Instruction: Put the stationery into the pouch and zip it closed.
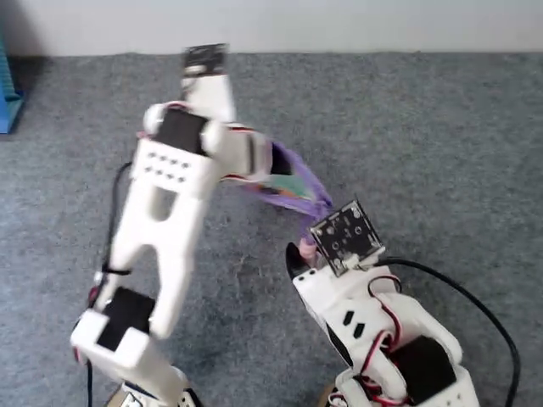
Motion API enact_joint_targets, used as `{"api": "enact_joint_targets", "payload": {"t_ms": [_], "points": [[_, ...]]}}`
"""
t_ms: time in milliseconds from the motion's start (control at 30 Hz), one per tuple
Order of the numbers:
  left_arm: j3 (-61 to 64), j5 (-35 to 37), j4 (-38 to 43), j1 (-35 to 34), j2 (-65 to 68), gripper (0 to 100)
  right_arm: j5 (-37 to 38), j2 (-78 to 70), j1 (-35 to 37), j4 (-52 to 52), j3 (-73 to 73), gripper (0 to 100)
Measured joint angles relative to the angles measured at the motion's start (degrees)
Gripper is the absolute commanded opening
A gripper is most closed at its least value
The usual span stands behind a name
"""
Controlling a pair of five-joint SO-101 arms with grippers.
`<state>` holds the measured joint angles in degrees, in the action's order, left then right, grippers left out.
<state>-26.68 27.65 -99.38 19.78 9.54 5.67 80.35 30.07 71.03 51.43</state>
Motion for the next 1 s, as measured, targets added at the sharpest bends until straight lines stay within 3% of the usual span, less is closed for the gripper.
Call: {"api": "enact_joint_targets", "payload": {"t_ms": [133, 367, 700, 1000], "points": [[-4.13, 0.0, 0.0, 5.01, 0.62, 37, 0.0, 1.67, -4.84, 1.58, 0.0, 0.7], [-4.84, 0.0, 0.0, 2.46, 0.62, 36, 0.0, 1.93, -8.88, 1.67, -0.7, 0.9], [-4.84, 0.09, 0.0, -0.7, 0.62, 1, -1.76, 1.85, -8.7, -0.62, -1.23, 0.9], [-2.37, 0.0, 0.0, -3.78, -5.71, 1, -2.55, 2.2, -8.53, -5.54, 0.53, 1.0]]}}
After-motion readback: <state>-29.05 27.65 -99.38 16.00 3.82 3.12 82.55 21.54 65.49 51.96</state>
